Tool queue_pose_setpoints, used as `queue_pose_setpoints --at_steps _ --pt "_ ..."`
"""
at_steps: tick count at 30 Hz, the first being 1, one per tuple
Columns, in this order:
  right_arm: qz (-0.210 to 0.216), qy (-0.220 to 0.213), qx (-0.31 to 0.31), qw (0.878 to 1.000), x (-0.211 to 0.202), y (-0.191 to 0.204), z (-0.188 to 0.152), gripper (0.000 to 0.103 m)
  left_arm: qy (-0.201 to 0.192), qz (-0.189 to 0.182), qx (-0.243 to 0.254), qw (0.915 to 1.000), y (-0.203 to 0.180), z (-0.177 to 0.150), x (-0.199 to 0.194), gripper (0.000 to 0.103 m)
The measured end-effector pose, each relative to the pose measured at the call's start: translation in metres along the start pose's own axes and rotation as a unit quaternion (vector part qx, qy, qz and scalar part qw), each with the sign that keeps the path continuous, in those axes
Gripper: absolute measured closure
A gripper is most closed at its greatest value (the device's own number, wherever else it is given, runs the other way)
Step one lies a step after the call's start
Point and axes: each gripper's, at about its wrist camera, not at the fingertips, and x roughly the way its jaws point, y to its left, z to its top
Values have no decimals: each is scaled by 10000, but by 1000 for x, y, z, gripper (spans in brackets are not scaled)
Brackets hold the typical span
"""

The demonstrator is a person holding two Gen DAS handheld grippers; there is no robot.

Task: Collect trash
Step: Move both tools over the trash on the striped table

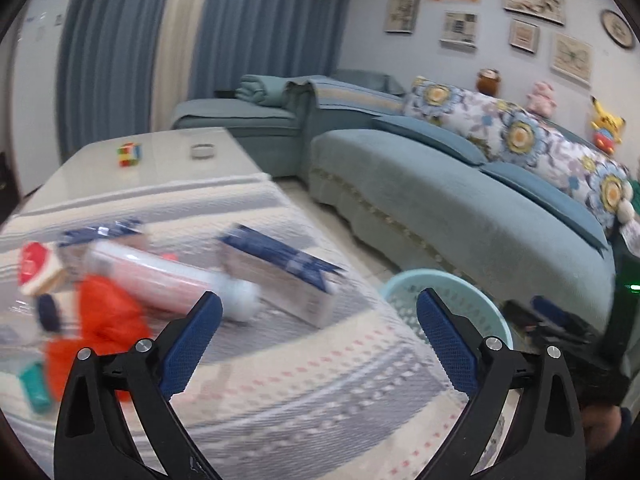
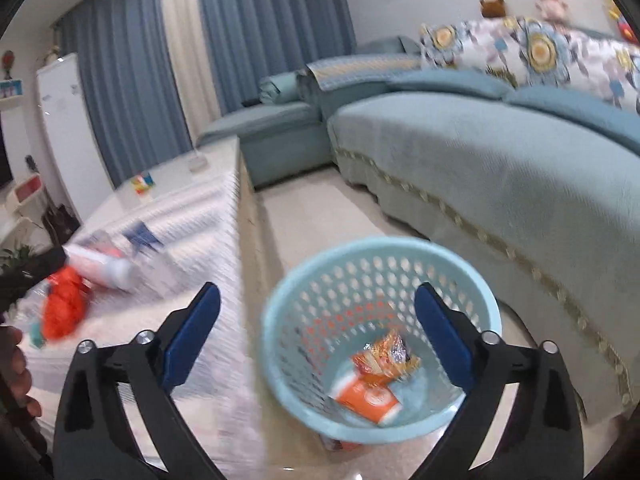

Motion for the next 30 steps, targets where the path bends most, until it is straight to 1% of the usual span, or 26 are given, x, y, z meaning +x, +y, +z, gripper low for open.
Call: queue_pose_setpoints --at_steps 1,2,3,4,5,7,8,9,10,11,12,13,14,16,17,19,20,21,23,25,26,27,28,29,30 --pt "226 -68 2 9997 -12 12 12 8 -7 102 -10 9999 9 6 -6 8" --pt "466 -52 -60 9989 -18 23 23 8 25 264 88 9996 23 14 -15 8" --pt "852 100 -266 9960 -23 42 34 8 63 464 300 9985 38 21 -24 8" --pt "1031 237 -441 9934 -22 53 44 8 70 654 484 9967 50 25 -31 8" --pt "1259 454 -840 9874 -21 77 54 8 64 898 694 9935 65 30 -39 7" --pt "1435 589 -1409 9778 -13 116 64 8 126 1316 1142 9846 103 38 -56 7" --pt "1544 645 -1453 9751 -6 128 68 8 219 1407 1311 9811 122 40 -62 7" --pt "1655 741 -1381 9737 4 137 71 8 309 1419 1402 9794 135 42 -65 7" --pt "1781 886 -1161 9731 22 145 75 8 424 1437 1490 9774 153 43 -68 7" --pt "1861 942 -1001 9729 36 149 76 8 400 1459 1546 9763 168 43 -71 7" --pt "1908 942 -870 9732 49 152 77 8 298 1450 1572 9764 177 42 -73 7" --pt "1873 919 -809 9746 61 154 75 8 145 1381 1560 9779 190 40 -75 7" --pt "1688 1019 -953 9757 78 157 71 8 115 1279 1483 9806 202 36 -73 7" --pt "1477 1114 -1312 9739 97 161 60 8 196 1120 1367 9841 221 27 -67 7" --pt "1468 1123 -1305 9741 103 162 56 8 241 1048 1359 9849 230 22 -64 7" --pt "1536 1145 -1052 9758 114 153 48 8 394 847 1393 9858 250 10 -55 7" --pt "1517 1184 -852 9776 121 147 44 8 405 804 1412 9859 259 4 -50 7" --pt "1422 1191 -611 9807 129 140 40 8 380 837 1394 9860 267 -3 -46 7" --pt "1297 1269 -6 9834 143 129 28 8 592 998 1098 9872 295 -19 -36 8" --pt "1378 1512 554 9773 156 117 10 8 794 1005 775 9887 314 -28 -32 8" --pt "1340 1616 637 9756 162 116 2 7 829 1032 710 9887 320 -30 -32 9" --pt "1391 1516 596 9768 159 118 6 8 804 1051 708 9887 323 -31 -34 9" --pt "1508 1312 496 9786 155 122 11 8 767 1052 727 9888 325 -31 -36 9" --pt "1498 1235 389 9802 154 126 13 8 788 1035 749 9887 326 -31 -35 9" --pt "1390 1272 258 9818 155 131 15 8 838 998 788 9883 326 -32 -33 9"
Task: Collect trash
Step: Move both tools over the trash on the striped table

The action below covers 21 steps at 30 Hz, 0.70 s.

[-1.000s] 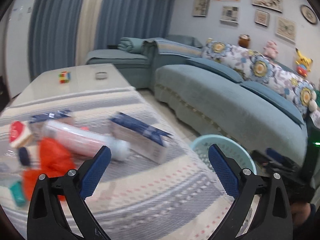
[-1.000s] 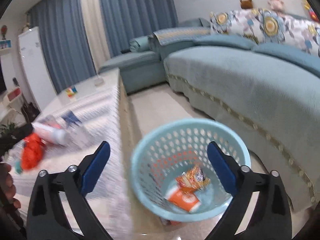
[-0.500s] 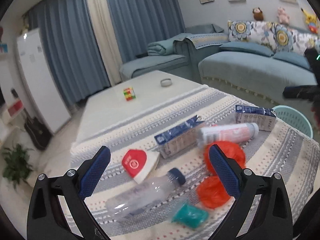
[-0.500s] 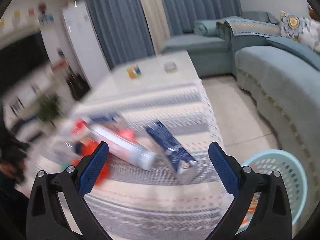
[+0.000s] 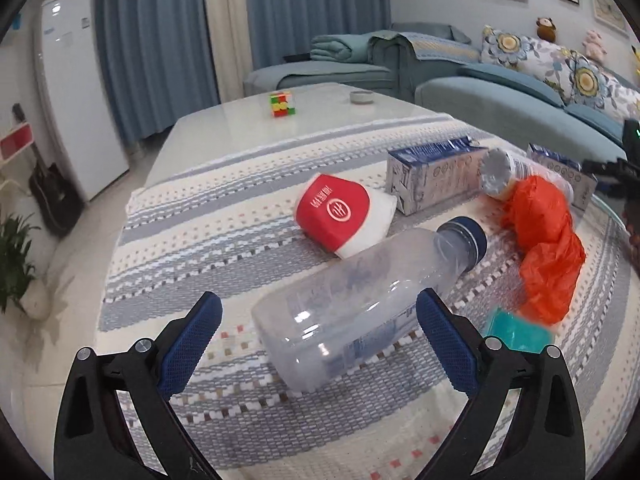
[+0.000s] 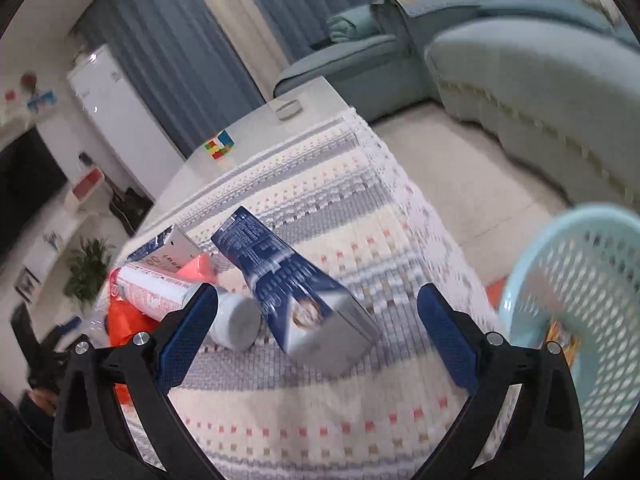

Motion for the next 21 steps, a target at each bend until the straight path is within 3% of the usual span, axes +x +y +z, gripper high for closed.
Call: queue_pose_setpoints --at_steps 5,10,14,17,19,21 --pt "-172 421 -149 9989 29 15 2 8 501 -424 418 9970 -12 3 28 9" --pt "-172 464 -70 9988 39 18 6 8 1042 -964 359 9892 -6 10 59 9" --pt "-241 462 11 9986 46 17 10 7 780 -983 257 9918 3 19 62 10" --pt "-334 461 -9 9984 49 21 12 6 292 -577 261 9976 15 30 53 10" --pt "-338 463 -34 9984 51 23 11 6 132 -191 707 9972 11 35 52 10" --pt "-365 452 -46 9983 52 25 12 6 -15 -102 1272 9918 0 37 53 11"
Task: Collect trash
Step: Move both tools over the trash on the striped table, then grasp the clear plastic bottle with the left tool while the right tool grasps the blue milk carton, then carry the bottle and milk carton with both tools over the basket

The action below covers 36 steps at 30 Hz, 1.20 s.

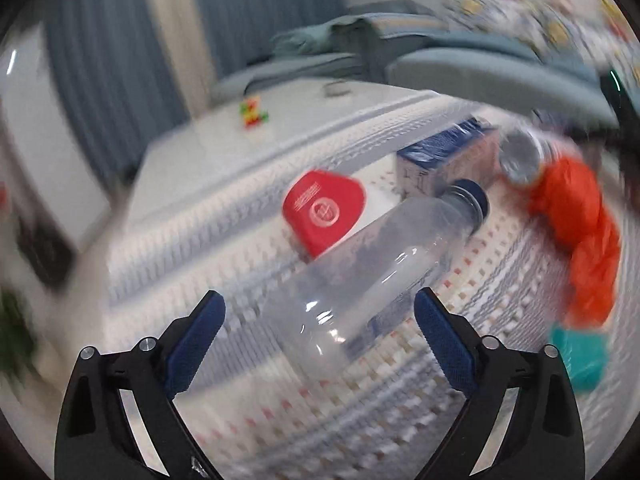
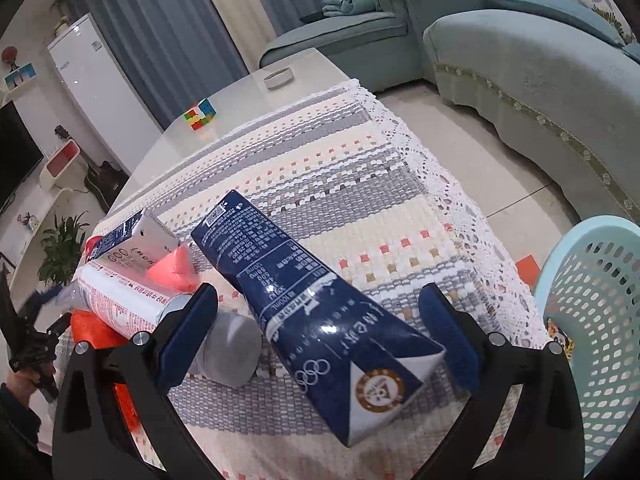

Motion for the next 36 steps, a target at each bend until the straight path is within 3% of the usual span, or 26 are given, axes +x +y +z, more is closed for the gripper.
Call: queue_pose_setpoints --at_steps 1,4,6,7,11,14,19,20,21,23,26,30,34,36 --pt "14 3 -3 10000 1 1 0 6 91 -328 422 9985 -8 3 6 11" --pt "30 -3 -6 10000 2 1 0 6 470 -899 794 9917 -14 4 29 10" --pt "109 -7 -4 9999 0 -1 -1 6 578 -1371 377 9882 -2 7 44 13" --pt "178 -3 -2 9998 0 -2 -1 6 644 -1762 66 9822 8 10 50 24" --pt "295 -27 72 9995 -3 -6 -2 6 512 -2023 -189 9778 15 14 50 49" --pt "197 8 -62 9998 -2 -2 -2 6 610 -2193 -550 9722 13 14 48 56" --pt "402 28 -297 9987 -4 8 -6 11 623 -1815 -1032 9760 1 10 37 56" --pt "463 26 -351 9983 -5 10 -7 23 622 -1627 -1042 9792 -4 11 33 56" --pt "504 4 -422 9978 -7 14 -7 45 594 -1408 -1107 9820 -8 14 29 56" --pt "567 -187 -571 9966 -16 20 -7 70 427 -1103 -1478 9819 -11 19 12 58" --pt "851 -426 -785 9924 -32 34 -5 70 68 -624 -2021 9773 -17 29 -24 59" --pt "1043 -715 -847 9883 -56 51 0 70 -433 -297 -2533 9660 -37 40 -76 59" --pt "1128 -1015 -864 9846 -79 58 6 70 -1051 -334 -2835 9526 -62 51 -117 59" --pt "1155 -1159 -730 9838 -90 54 10 70 -1170 -335 -2766 9533 -82 59 -126 59"
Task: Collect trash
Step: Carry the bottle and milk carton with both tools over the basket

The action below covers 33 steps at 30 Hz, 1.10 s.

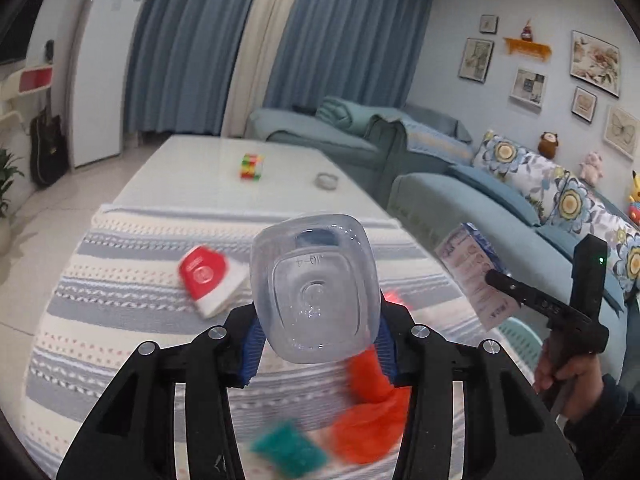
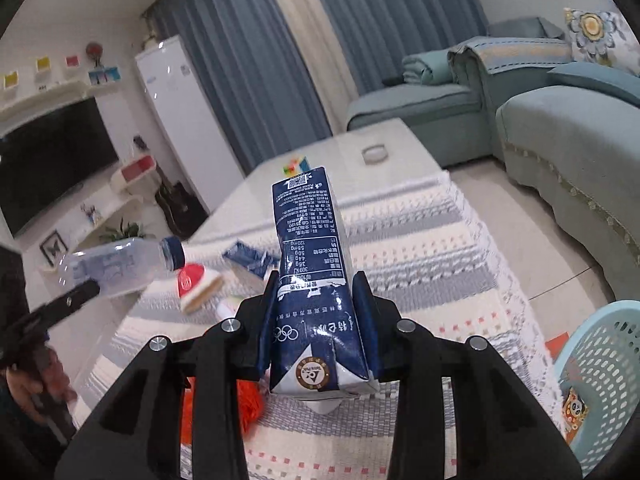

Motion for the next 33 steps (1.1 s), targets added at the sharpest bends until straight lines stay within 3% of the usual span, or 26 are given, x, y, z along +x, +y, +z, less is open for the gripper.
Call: queue_pose_setpoints --at_steps 6,11,16,18,21,26,33 --pt "-133 -458 490 9977 -33 -23 13 70 50 -314 225 9992 -61 0 18 59" --pt "-477 -893 764 9919 -67 -51 33 70 25 -456 863 9952 -108 -9 29 59" --pt "-1519 -1470 802 9741 -129 -89 59 70 8 -612 1042 9927 -144 -16 42 59" --pt "-1675 -1714 933 9664 -151 -104 63 70 12 -773 1207 9897 -168 -15 52 59" --pt "-1551 -2013 1224 9594 -184 -129 63 70 18 -1010 1341 9858 -201 -14 66 59" --pt "-1470 -2053 1648 9535 -215 -171 51 70 138 -1525 1502 9767 -270 -25 93 59" --pt "-1744 -1662 2008 9496 -237 -207 25 70 389 -1832 1772 9662 -339 -67 114 59"
